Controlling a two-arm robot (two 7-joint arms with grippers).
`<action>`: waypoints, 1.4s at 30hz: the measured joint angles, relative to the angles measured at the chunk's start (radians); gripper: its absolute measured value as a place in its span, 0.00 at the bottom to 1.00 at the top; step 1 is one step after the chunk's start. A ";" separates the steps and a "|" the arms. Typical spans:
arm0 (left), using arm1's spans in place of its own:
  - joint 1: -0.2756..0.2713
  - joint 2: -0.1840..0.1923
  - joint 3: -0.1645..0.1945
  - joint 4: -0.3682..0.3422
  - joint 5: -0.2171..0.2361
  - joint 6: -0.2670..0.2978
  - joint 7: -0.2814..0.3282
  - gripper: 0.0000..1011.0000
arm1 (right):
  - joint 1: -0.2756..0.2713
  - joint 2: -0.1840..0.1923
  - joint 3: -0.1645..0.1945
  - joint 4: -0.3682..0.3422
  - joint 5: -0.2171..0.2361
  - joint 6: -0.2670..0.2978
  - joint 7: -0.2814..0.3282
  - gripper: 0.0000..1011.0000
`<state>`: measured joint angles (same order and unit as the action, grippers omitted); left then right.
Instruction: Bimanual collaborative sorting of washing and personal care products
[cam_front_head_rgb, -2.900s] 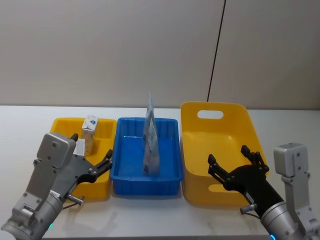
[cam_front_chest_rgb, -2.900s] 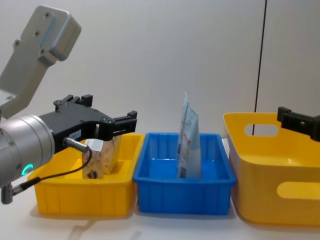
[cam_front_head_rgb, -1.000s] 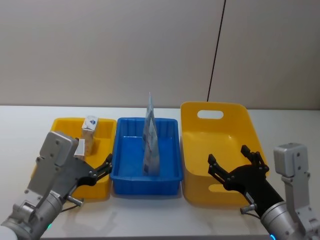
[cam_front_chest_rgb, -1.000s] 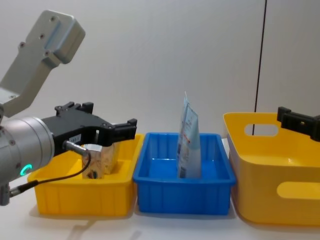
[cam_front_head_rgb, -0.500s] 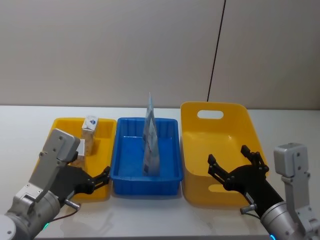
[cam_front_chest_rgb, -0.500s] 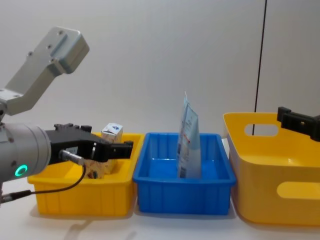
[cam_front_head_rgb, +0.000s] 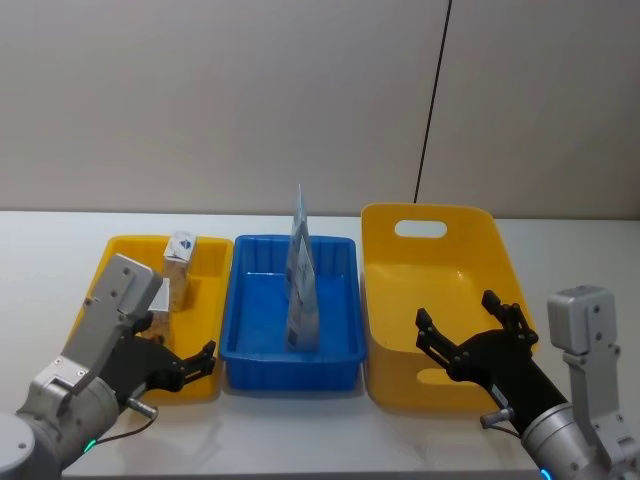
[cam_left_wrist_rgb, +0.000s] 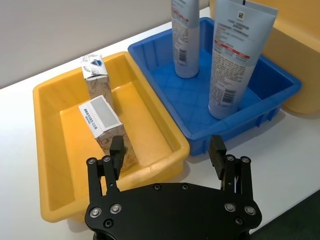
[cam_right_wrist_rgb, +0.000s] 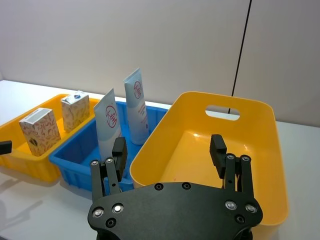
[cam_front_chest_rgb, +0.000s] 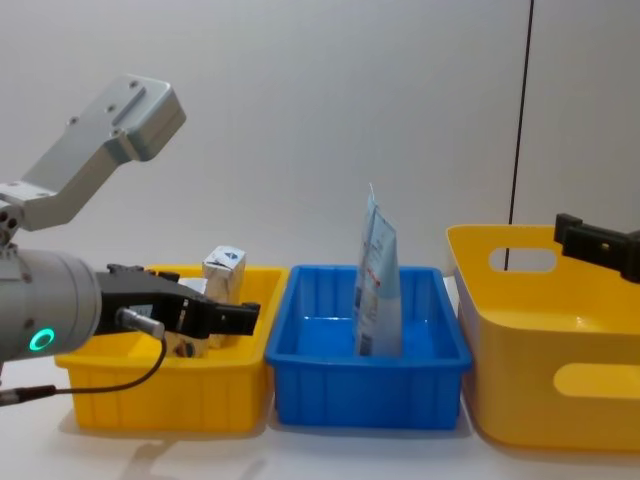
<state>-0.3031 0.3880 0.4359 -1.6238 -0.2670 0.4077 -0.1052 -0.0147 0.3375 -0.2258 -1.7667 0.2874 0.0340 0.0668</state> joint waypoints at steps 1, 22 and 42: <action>0.000 0.000 0.000 0.000 0.000 0.000 0.000 0.99 | 0.000 0.000 0.000 0.000 0.000 0.000 0.000 0.99; -0.049 -0.081 -0.043 0.143 -0.030 -0.056 -0.017 0.99 | 0.000 0.000 0.000 0.000 0.000 0.000 0.000 0.99; -0.086 -0.166 -0.083 0.270 -0.042 -0.109 0.019 0.99 | 0.000 0.000 0.000 0.000 0.000 0.000 0.000 0.99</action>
<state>-0.3893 0.2217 0.3525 -1.3534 -0.3085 0.2987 -0.0866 -0.0146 0.3374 -0.2259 -1.7667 0.2874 0.0341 0.0668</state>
